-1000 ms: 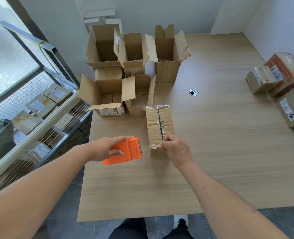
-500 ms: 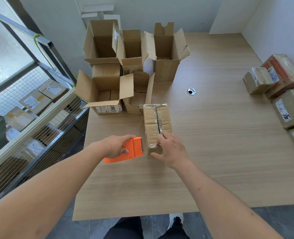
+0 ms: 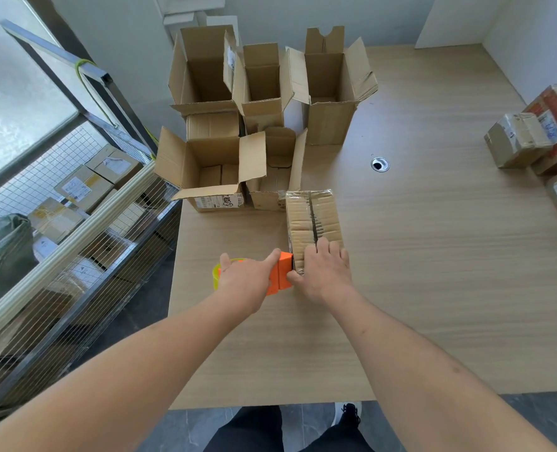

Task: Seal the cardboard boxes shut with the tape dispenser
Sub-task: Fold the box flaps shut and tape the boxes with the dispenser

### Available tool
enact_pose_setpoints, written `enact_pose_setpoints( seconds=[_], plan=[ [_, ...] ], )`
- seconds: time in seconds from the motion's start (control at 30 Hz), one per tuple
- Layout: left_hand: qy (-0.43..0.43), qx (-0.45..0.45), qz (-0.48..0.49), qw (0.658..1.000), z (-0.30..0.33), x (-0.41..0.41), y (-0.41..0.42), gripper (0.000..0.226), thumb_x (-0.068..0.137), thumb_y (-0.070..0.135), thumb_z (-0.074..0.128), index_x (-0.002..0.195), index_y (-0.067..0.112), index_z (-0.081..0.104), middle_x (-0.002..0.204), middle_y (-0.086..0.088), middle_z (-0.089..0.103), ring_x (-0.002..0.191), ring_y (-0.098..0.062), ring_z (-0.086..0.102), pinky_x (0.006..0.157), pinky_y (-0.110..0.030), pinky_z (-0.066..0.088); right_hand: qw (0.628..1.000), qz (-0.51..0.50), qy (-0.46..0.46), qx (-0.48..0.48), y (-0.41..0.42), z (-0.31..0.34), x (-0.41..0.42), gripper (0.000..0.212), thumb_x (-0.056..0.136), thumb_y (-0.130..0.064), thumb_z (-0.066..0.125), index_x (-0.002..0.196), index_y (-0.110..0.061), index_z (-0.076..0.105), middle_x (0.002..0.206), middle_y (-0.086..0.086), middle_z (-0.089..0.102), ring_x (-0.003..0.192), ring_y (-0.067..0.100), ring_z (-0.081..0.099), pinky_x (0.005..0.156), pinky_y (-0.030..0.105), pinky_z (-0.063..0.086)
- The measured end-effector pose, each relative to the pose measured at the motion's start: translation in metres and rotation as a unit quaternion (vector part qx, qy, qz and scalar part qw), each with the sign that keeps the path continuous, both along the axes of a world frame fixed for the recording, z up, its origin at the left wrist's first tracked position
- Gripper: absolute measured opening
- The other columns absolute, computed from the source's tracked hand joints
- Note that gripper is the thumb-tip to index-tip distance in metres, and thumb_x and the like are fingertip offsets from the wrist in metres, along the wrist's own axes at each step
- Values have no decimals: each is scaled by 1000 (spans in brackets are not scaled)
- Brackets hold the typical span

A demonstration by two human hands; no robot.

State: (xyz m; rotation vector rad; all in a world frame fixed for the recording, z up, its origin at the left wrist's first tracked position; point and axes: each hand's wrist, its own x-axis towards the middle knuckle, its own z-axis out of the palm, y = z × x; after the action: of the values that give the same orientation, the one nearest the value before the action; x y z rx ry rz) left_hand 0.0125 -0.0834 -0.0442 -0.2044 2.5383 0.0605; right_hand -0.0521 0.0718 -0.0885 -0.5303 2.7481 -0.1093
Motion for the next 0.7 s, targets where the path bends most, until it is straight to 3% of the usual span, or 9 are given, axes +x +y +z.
enact_pose_setpoints(
  seconds=[0.17,0.23,0.3,0.37,0.43,0.53,0.7],
  plan=[
    [25,52,75,995,-15,13,2,89,94,11,51,156,47,-2,109,16,71,112,-25,62,109,-58,21,1000,0,9,-6,1,-2,2,52,85,-65,50,110,-20,52,117,4,44,114,29,41,98,43,32],
    [13,77,108,991,-18,14,0,93,93,9,55,156,49,0,96,23,67,118,-21,59,110,-59,21,1000,2,12,-5,1,-2,3,52,84,-65,51,110,-21,51,116,4,43,114,29,41,97,43,33],
    [7,98,133,986,-18,12,0,85,96,13,55,155,50,7,73,24,52,117,-22,58,111,-59,23,1000,1,18,-7,1,-3,3,52,83,-65,52,109,-21,51,116,3,43,113,29,41,97,43,33],
    [4,115,152,982,-19,9,1,74,99,18,54,153,50,15,67,22,44,116,-23,58,112,-60,23,1000,-1,21,-6,1,-3,3,53,82,-65,53,110,-21,51,116,3,44,113,28,41,96,42,33],
    [-5,111,177,978,-22,9,-3,60,99,22,53,149,45,27,76,17,53,115,-27,58,108,-59,24,1000,-1,22,1,1,-2,4,53,81,-65,53,110,-21,51,116,3,43,113,28,41,95,42,33],
    [-23,78,221,972,-38,23,-25,39,100,27,48,138,32,40,106,-2,64,111,-31,59,97,-52,28,1000,5,20,8,0,-3,5,51,80,-64,52,108,-22,48,115,3,42,111,28,39,95,42,33],
    [44,104,234,966,-57,42,-44,58,103,32,48,153,45,22,115,-7,67,112,-33,59,108,-60,23,1000,-2,17,3,1,-5,3,51,79,-66,52,105,-23,48,111,2,39,109,27,39,95,42,33]
  ],
)
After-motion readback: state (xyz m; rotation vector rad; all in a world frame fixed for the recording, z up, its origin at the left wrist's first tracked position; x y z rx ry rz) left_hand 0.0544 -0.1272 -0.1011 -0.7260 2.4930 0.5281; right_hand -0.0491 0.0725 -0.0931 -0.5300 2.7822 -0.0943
